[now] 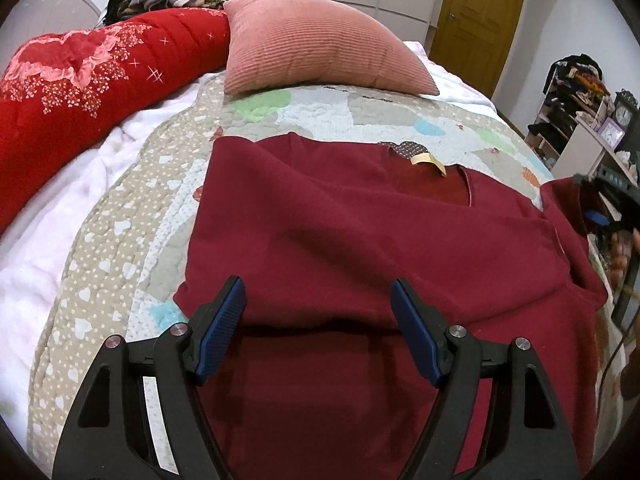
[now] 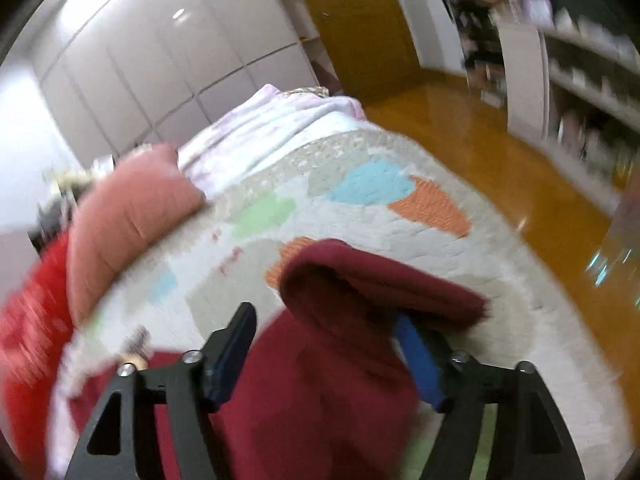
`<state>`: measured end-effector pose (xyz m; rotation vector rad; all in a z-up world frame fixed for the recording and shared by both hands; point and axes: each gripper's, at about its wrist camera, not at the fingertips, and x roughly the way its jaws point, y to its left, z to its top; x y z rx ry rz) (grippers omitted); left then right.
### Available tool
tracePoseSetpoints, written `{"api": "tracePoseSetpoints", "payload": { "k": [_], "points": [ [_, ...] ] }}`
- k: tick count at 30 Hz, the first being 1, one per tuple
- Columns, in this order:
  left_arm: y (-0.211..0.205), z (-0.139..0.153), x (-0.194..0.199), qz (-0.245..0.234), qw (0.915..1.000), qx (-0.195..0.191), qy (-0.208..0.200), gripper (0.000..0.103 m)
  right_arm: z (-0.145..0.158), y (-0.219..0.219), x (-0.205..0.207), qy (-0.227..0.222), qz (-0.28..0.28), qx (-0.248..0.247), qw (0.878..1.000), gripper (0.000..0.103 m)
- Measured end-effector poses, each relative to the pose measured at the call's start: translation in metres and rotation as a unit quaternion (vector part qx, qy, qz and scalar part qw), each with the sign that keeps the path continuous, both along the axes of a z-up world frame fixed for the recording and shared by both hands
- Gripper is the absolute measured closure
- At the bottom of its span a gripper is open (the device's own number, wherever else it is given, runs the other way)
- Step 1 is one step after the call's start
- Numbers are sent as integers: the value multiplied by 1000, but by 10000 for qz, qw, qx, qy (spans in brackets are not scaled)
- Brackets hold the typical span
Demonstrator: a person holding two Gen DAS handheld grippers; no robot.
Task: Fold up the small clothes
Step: 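Grasp the other sleeve with the right tool and fold it across the body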
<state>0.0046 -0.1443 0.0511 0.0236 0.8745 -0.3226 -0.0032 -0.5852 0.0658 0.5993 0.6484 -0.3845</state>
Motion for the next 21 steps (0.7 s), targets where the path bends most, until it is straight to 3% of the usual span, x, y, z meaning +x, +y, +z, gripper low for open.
{"api": "tracePoseSetpoints", "payload": {
  "k": [2, 5, 7, 9, 11, 16, 21],
  "points": [
    [1, 0, 1, 17, 10000, -8, 0, 27, -3, -9, 6, -116, -125, 386, 9991, 29],
    [3, 0, 1, 29, 10000, -6, 25, 27, -9, -11, 22, 216, -155, 160, 9995, 33],
    [4, 0, 0, 21, 10000, 14, 7, 27, -16, -14, 31, 539, -132, -123, 9984, 88],
    [6, 1, -1, 10, 10000, 50, -17, 27, -13, -16, 27, 568, -159, -402, 9974, 97],
    [10, 2, -2, 35, 10000, 51, -42, 27, -3, -18, 16, 446, -207, -614, 9969, 97],
    [30, 11, 1, 260, 9995, -165, -65, 27, 67, 2, -28, -240, 52, -1157, 9930, 98],
    [58, 25, 4, 580, 9969, -508, -122, 27, 139, 85, -46, -1004, 987, -1700, 9753, 97]
  ]
}}
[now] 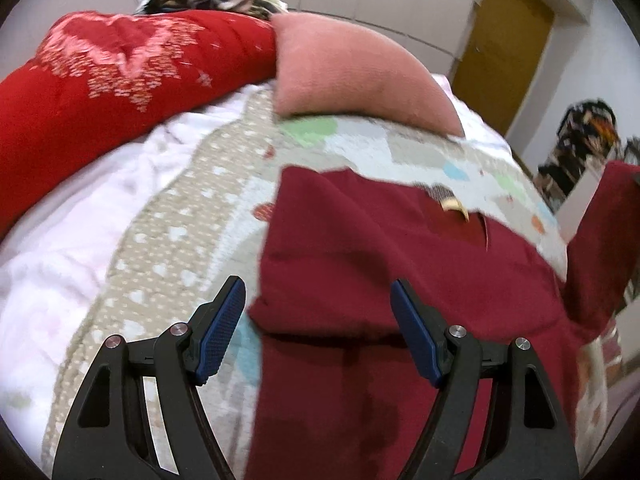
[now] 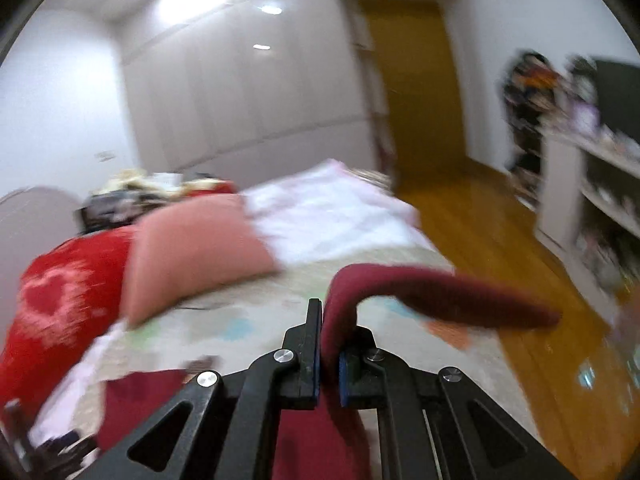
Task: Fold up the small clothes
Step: 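Grasp the other sleeve with the right tool and fold it across the body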
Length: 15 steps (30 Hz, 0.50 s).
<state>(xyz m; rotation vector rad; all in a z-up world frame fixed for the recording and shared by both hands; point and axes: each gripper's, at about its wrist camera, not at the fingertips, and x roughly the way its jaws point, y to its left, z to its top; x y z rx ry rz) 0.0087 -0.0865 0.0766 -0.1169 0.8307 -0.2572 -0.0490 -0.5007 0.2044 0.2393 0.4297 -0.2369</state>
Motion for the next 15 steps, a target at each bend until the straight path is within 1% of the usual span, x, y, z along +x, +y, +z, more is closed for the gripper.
{"api": "tracePoseSetpoints", "payload": {
  "k": [1, 3, 5, 6, 8, 9, 10, 11, 13, 15],
  "points": [
    [7, 3, 1, 61, 10000, -60, -19, 27, 6, 26, 3, -37, 348, -30, 9994, 97],
    [16, 8, 1, 157, 9998, -95, -63, 27, 5, 73, 13, -14, 967, -48, 9953, 97],
    [26, 10, 2, 263, 9996, -110, -78, 27, -16, 127, 30, 271, 1737, -4, 9844, 97],
    [30, 10, 3, 307, 9994, -131, -62, 27, -41, 163, 45, 673, 2268, 35, 9716, 95],
    [36, 8, 3, 348, 9992, -178, -15, 28, -88, 208, 66, 1498, 2835, -55, 9472, 79],
    [39, 7, 3, 351, 9992, -215, 20, 28, -103, 218, 70, 1721, 2936, -104, 9403, 65],
    [40, 6, 4, 339, 9991, -247, 43, 28, -122, 228, 69, 1938, 3038, -164, 9327, 63],
    [41, 5, 4, 304, 9992, -271, 51, 28, -131, 230, 65, 2004, 3067, -199, 9303, 63],
    [40, 4, 5, 239, 9993, -270, 42, 28, -141, 224, 52, 2061, 2990, -301, 9312, 62],
    [34, 3, 8, 175, 9994, -300, 41, 27, -141, 207, 39, 2022, 2833, -291, 9370, 58]
  ]
}}
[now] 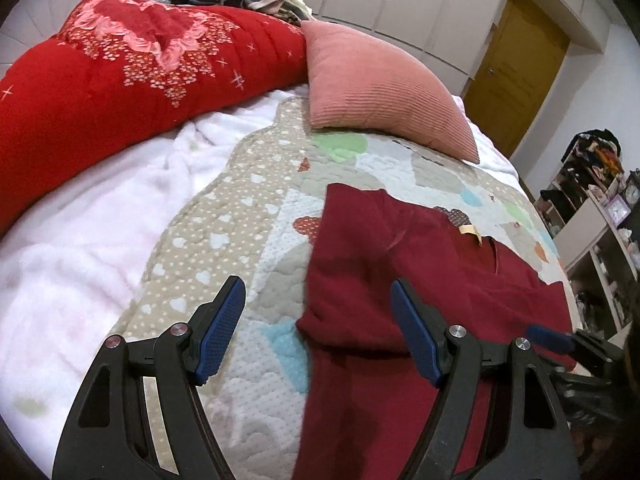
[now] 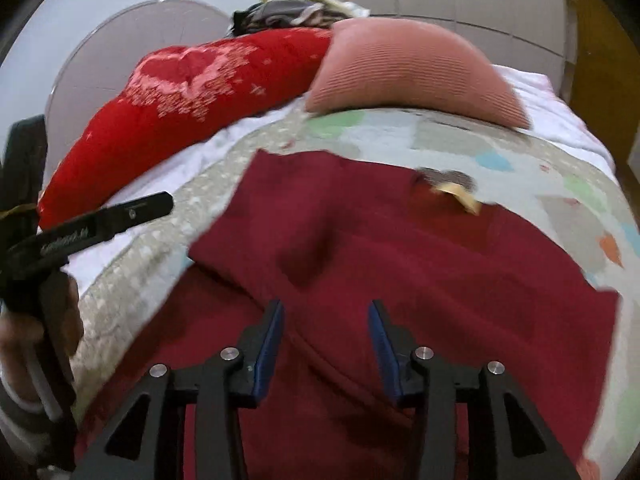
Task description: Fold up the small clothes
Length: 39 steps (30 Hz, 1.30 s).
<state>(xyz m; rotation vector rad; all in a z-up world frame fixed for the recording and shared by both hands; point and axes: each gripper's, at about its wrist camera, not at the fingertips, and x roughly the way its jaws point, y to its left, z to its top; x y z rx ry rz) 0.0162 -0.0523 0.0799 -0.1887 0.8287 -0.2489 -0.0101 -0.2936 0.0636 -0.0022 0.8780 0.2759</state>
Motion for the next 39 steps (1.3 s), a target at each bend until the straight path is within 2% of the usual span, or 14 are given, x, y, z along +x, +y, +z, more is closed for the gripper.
{"api": "tracePoseSetpoints", "payload": {
  "k": [10, 13, 14, 16, 19, 22, 23, 24, 25, 27, 30, 33, 37, 39],
  "points": [
    [-47, -20, 34, -365, 9986, 147, 345, 28, 18, -116, -51, -231, -1602, -196, 9866, 56],
    [-54, -25, 42, -404, 9981, -23, 454, 29, 15, -141, -57, -171, -1943, -196, 9806, 48],
    [-57, -26, 43, -479, 9976, -74, 488, 32, 12, -150, -56, -142, -2091, -228, 9775, 46],
    [-65, -29, 45, -638, 9962, -101, 577, 59, 9, -163, -51, -142, -2359, -227, 9714, 42],
    [-71, -34, 46, -628, 9958, 139, 656, 81, -1, -188, -36, 17, -2757, 73, 9612, 40],
    [-63, -31, 41, -573, 9967, 139, 552, 88, -15, -198, -12, 261, -2691, 598, 9609, 41],
    [-59, -28, 40, -551, 9971, 110, 504, 89, -18, -196, -6, 311, -2609, 646, 9627, 45],
    [-55, -25, 38, -536, 9976, 91, 435, 89, -20, -191, 1, 343, -2454, 601, 9670, 74],
    [-52, -20, 35, -521, 9981, 71, 323, 90, -16, -185, 3, 250, -2354, 453, 9705, 87],
    [-44, -14, 31, -447, 9990, 76, 62, 90, 0, -174, -3, -221, -2304, 105, 9728, 91],
    [-40, -24, 38, -276, 9995, 131, 122, 90, 7, -167, -4, -523, -2384, -16, 9698, 92],
    [-36, -38, 41, -38, 9990, 279, 347, 94, -14, -171, 10, -139, -2543, -225, 9668, 91],
    [-23, -38, 31, 80, 9988, 407, 252, 94, -11, -185, -9, -12, -2753, 27, 9614, 64],
    [-20, -40, 30, 82, 9986, 412, 307, 94, 1, -186, -26, -156, -2732, 77, 9618, 64]
  ]
}}
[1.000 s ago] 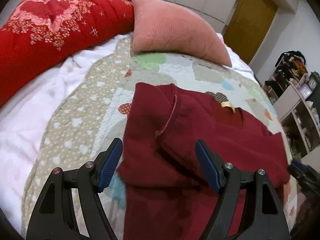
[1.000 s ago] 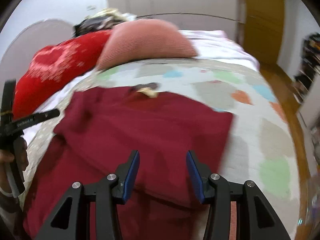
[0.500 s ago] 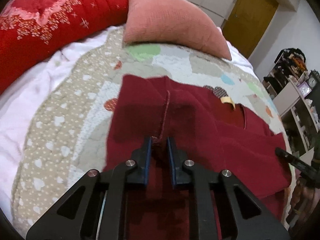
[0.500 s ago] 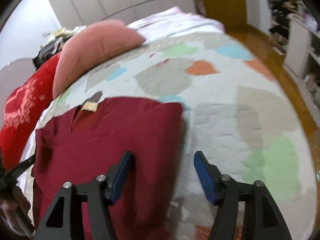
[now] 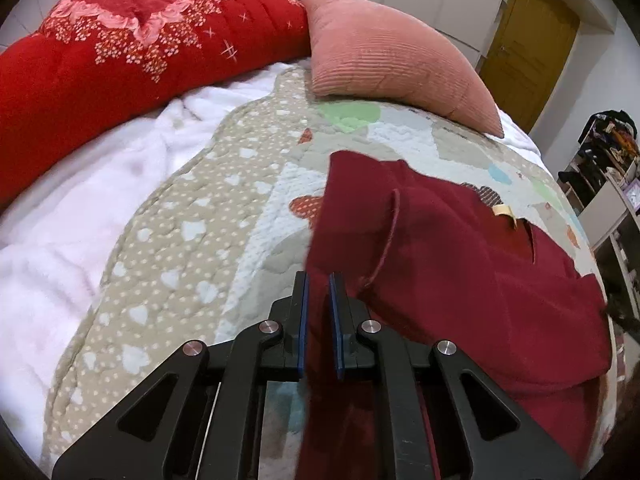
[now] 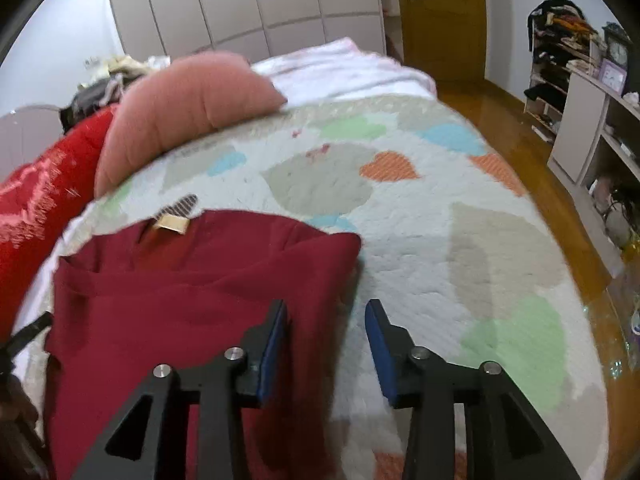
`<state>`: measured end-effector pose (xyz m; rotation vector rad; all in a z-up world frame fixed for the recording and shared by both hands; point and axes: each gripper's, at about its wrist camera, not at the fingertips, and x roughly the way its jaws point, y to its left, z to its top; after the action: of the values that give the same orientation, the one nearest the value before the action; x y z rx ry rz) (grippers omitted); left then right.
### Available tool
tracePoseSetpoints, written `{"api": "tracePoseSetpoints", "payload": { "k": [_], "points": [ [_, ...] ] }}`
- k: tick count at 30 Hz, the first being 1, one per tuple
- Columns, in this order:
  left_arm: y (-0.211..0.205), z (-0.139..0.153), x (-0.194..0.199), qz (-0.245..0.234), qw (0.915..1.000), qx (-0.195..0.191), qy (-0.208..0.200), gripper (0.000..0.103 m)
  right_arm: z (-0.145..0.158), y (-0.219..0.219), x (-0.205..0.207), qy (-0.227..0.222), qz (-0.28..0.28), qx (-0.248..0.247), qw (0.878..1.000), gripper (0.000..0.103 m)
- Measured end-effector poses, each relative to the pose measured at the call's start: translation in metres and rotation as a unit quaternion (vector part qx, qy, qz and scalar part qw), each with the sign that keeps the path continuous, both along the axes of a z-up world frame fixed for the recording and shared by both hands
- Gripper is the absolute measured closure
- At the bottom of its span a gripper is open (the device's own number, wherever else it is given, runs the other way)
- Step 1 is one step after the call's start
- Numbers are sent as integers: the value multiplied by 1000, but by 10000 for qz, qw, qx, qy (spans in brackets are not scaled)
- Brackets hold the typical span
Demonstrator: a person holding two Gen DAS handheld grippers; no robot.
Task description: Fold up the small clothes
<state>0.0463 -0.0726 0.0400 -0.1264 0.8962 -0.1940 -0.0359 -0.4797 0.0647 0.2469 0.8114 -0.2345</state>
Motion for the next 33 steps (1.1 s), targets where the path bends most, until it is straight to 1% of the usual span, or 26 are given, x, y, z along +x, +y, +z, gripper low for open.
{"api": "tracePoseSetpoints", "payload": {
  "k": [2, 3, 4, 5, 6, 7, 8, 9, 10, 11, 13, 15, 18, 20, 21, 23, 24, 26, 27, 31, 33],
  "points": [
    [3, 0, -1, 36, 10000, -83, 35, 94, 10, 9, -14, -126, 198, -74, 9997, 64],
    [4, 1, -2, 79, 9998, -156, 58, 94, 12, 17, -18, -169, 381, -100, 9991, 64],
    [5, 3, -3, 109, 9996, -231, 76, 94, 8, 30, -22, -122, 682, -110, 9975, 64],
    [5, 6, -4, 117, 9993, -332, 93, 94, 2, 37, -21, -29, 845, -108, 9964, 64],
    [4, 9, -5, 87, 9991, -414, 80, 94, -13, 49, -20, 265, 1056, -164, 9939, 64],
    [3, 13, -5, 37, 9991, -408, 49, 91, -25, 56, -18, 557, 1089, -296, 9921, 64],
    [1, 16, -5, 1, 9994, -355, 15, 89, -31, 60, -16, 701, 1075, -433, 9908, 64],
    [-1, 20, -4, -31, 9996, -286, -32, 81, -32, 64, -18, 669, 1091, -609, 9899, 64],
    [-3, 23, -2, -83, 9997, -232, -90, 70, -29, 66, -20, 620, 1073, -655, 9901, 64],
    [-4, 26, 0, -123, 9996, -239, -115, 64, -25, 65, -22, 608, 1032, -574, 9911, 64],
    [-7, 30, 8, -175, 9991, -345, -191, 49, -16, 59, -28, 419, 937, -242, 9944, 62],
    [-12, 28, 18, -275, 9988, -370, -186, 45, -13, 58, -32, 353, 925, -110, 9950, 59],
    [-24, 21, 32, -443, 9986, -273, 49, 45, -14, 62, -35, 379, 982, -88, 9944, 58],
    [-36, 15, 38, -692, 9972, -243, 142, 45, -14, 61, -36, 366, 990, -73, 9944, 58],
    [-42, 12, 40, -806, 9964, -196, 185, 45, -13, 60, -37, 337, 978, -36, 9946, 58],
    [-53, 4, 44, -973, 9947, -63, 324, 68, -13, 57, -36, 290, 942, 57, 9951, 58],
    [-56, 1, 46, -977, 9944, -18, 398, 80, -13, 56, -37, 287, 924, 72, 9953, 58],
    [-56, 3, 45, -912, 9952, 57, 357, 93, -13, 56, -35, 291, 895, 95, 9955, 58],
    [-55, 6, 43, -927, 9951, 94, 315, 97, -12, 57, -35, 278, 906, 86, 9955, 58],
    [-37, 27, 30, -949, 9955, 22, -4, 98, -5, 64, -36, 167, 1010, 27, 9947, 58],
    [-27, 28, 28, -860, 9963, -42, -7, 98, -3, 66, -35, 129, 1045, 49, 9944, 58]
  ]
}}
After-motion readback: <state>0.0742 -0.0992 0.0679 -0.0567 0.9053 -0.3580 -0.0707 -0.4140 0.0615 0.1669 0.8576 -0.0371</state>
